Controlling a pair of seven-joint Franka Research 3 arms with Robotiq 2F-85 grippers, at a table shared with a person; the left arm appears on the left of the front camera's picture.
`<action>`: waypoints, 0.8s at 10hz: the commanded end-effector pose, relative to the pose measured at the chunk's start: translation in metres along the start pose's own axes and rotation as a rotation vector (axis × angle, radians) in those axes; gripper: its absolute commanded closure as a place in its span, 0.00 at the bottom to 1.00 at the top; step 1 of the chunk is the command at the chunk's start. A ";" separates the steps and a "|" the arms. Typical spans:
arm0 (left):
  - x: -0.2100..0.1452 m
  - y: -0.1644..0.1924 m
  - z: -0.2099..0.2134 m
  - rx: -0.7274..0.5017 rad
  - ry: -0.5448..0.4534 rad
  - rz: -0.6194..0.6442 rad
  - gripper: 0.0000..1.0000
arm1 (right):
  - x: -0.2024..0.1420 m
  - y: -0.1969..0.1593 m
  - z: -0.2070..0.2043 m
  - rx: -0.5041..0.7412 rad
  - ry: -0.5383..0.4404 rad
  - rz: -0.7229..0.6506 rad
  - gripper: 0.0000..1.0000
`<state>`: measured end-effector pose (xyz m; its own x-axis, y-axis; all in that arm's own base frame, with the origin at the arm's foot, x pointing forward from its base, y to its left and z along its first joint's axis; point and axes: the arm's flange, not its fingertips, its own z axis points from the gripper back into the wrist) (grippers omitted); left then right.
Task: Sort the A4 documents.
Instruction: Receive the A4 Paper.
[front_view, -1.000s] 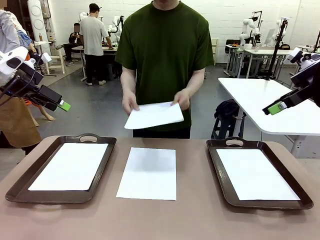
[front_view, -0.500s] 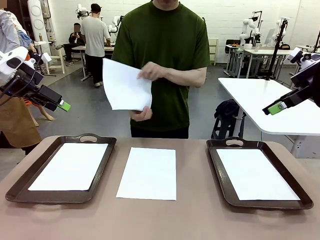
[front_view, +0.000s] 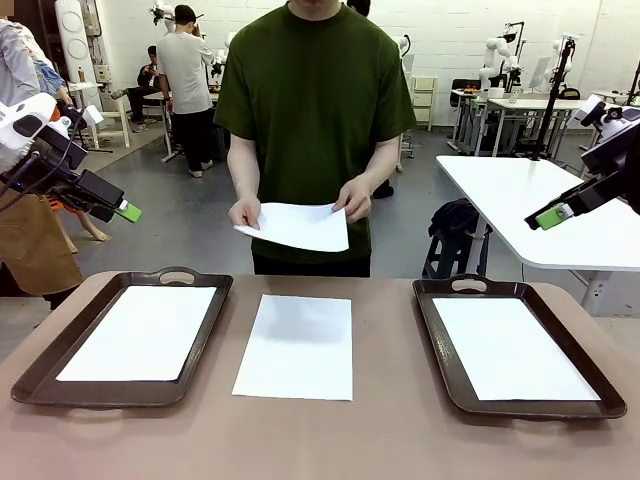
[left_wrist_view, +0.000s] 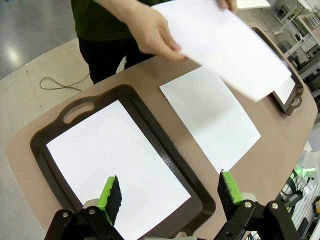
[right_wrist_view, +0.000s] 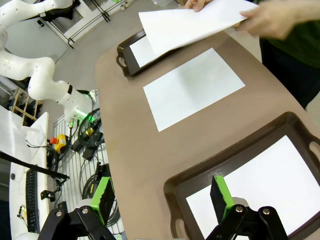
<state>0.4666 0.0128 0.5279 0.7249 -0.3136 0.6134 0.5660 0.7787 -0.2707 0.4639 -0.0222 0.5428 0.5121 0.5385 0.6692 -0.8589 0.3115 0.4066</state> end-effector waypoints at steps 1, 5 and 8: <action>0.000 0.000 0.001 0.012 -0.003 -0.004 0.00 | 0.003 0.002 -0.002 0.002 -0.002 0.005 0.00; 0.000 0.000 0.001 0.012 -0.003 -0.004 0.00 | 0.003 0.002 -0.002 0.002 -0.002 0.005 0.00; 0.000 0.000 0.001 0.012 -0.003 -0.004 0.00 | 0.003 0.002 -0.002 0.002 -0.002 0.005 0.00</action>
<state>0.4666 0.0128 0.5279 0.7249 -0.3136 0.6134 0.5660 0.7787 -0.2707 0.4639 -0.0222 0.5428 0.5121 0.5385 0.6692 -0.8589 0.3115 0.4065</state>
